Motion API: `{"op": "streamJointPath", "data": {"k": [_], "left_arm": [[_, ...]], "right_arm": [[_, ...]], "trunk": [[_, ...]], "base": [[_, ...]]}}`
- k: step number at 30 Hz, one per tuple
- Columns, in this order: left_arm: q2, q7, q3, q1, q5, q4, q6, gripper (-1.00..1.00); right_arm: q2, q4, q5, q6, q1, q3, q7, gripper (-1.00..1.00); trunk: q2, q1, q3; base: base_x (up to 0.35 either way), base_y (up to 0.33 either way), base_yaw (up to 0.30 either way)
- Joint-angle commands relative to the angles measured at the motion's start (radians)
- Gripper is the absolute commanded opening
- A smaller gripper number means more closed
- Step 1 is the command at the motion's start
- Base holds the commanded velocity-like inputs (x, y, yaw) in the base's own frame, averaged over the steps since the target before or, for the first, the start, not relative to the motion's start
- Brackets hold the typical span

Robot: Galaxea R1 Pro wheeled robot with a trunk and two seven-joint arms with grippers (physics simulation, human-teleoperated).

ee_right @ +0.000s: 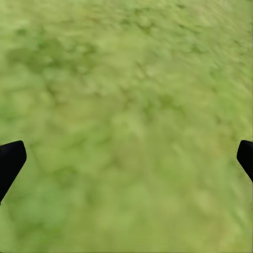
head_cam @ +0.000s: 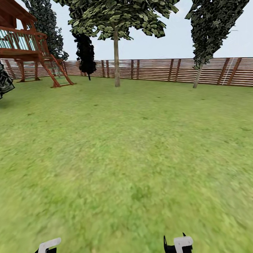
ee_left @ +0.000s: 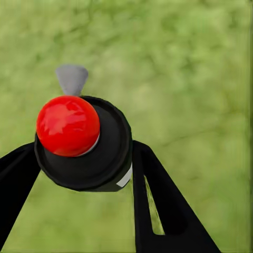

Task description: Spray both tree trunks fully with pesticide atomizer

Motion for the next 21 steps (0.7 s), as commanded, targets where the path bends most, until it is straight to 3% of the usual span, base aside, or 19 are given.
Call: {"op": "streamJointPath", "data": {"k": [1,21], "left_arm": [[0.000,0.000,0.000,0.000,0.000,0.000,0.000,-1.00],[0.000,0.000,0.000,0.000,0.000,0.001,0.000,-1.00]], "right_arm": [[0.000,0.000,0.000,0.000,0.000,0.000,0.000,1.00],[0.000,0.000,0.000,0.000,0.000,0.000,0.000,1.00]], "trunk": [[0.000,0.000,0.000],[0.000,0.000,0.000]], "base": [[0.340,0.000,0.000],[0.339,0.000,0.000]]}}
